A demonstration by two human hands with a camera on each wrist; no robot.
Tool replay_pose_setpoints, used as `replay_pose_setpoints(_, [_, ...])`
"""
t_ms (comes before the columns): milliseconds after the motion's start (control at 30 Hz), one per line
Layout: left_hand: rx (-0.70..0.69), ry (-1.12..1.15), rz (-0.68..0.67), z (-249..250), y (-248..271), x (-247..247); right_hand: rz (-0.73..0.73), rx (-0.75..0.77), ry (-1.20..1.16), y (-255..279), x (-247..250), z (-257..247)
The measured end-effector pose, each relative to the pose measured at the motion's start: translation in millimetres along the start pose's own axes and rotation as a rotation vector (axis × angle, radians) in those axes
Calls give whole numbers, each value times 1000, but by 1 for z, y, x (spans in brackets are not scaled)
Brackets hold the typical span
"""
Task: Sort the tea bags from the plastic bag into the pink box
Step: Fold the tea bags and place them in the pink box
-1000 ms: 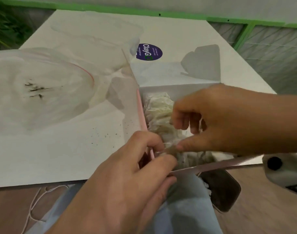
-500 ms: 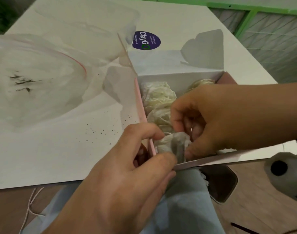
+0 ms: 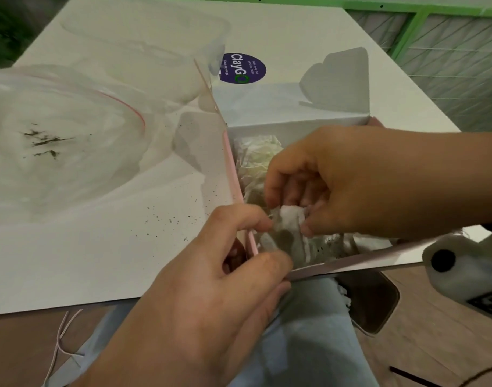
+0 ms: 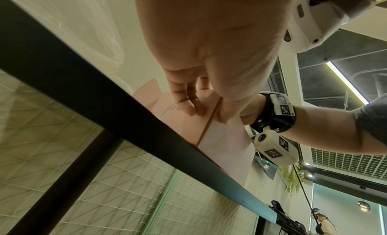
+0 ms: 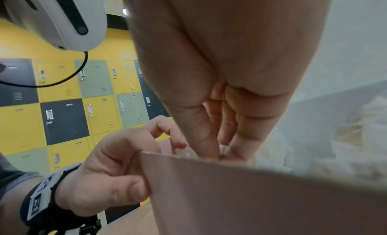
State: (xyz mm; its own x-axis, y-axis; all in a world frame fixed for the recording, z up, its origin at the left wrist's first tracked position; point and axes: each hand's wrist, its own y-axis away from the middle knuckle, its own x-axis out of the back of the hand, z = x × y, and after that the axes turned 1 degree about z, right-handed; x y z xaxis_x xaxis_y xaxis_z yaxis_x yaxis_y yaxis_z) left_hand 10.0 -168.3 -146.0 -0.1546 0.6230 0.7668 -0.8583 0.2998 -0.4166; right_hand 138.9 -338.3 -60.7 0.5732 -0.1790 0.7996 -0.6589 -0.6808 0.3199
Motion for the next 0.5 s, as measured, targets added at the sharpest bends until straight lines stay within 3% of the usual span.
replay_pose_setpoints(133, [0, 5, -15, 1, 1, 2, 39, 22, -97, -1, 1, -1])
replay_pose_setpoints(367, [5, 0, -51, 3, 0, 5, -86, -43, -216, -1, 4, -4])
replay_pose_setpoints(500, [0, -4, -30, 3, 0, 4, 14, -63, 46, 4, 10, -2])
